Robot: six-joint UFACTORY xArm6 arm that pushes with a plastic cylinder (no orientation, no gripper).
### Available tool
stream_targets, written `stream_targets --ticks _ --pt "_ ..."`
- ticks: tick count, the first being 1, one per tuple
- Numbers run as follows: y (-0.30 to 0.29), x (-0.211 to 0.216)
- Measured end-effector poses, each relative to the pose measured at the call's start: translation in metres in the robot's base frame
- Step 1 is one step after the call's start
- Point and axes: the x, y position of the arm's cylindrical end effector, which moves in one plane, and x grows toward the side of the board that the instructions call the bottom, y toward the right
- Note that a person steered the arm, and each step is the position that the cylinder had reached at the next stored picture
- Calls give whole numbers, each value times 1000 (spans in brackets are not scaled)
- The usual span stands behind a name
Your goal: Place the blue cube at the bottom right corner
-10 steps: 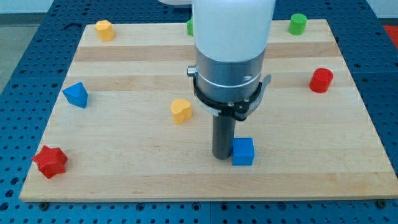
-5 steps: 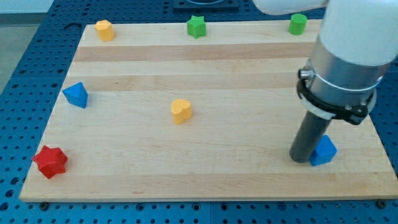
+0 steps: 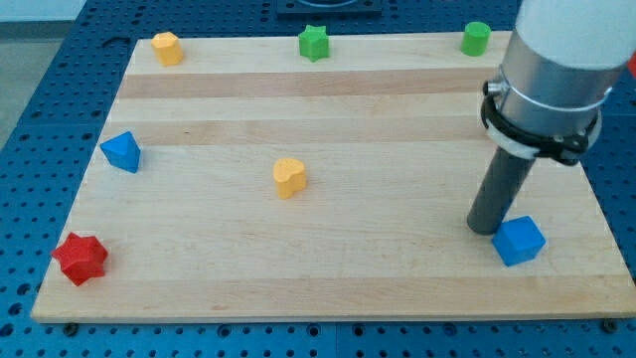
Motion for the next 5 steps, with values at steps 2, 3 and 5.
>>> stream_targets --ticks 2,3,5 --pt "6 4" --pt "14 -6" --pt "60 -10"
